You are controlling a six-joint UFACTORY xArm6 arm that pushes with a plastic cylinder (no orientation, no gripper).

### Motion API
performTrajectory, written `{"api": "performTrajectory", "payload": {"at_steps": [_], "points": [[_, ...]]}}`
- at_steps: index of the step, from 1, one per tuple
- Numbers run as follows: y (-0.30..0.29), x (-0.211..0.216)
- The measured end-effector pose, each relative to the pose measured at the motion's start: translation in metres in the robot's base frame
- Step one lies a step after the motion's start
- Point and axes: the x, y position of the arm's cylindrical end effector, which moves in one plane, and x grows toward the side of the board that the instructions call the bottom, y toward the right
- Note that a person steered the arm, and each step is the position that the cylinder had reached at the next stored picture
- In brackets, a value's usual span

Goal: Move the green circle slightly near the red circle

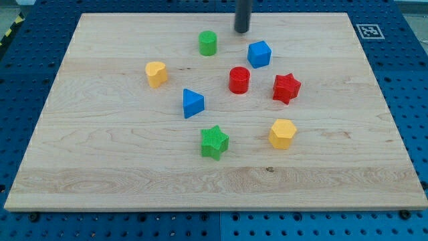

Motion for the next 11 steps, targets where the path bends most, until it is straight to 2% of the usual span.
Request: {"api": "performTrajectory", "payload": {"at_steps": [1,3,8,10,11], "points": [[-0.05,0.011],[-0.072,0.015],[-0.048,0.046],[-0.063,0.075],[-0.063,0.076]]}}
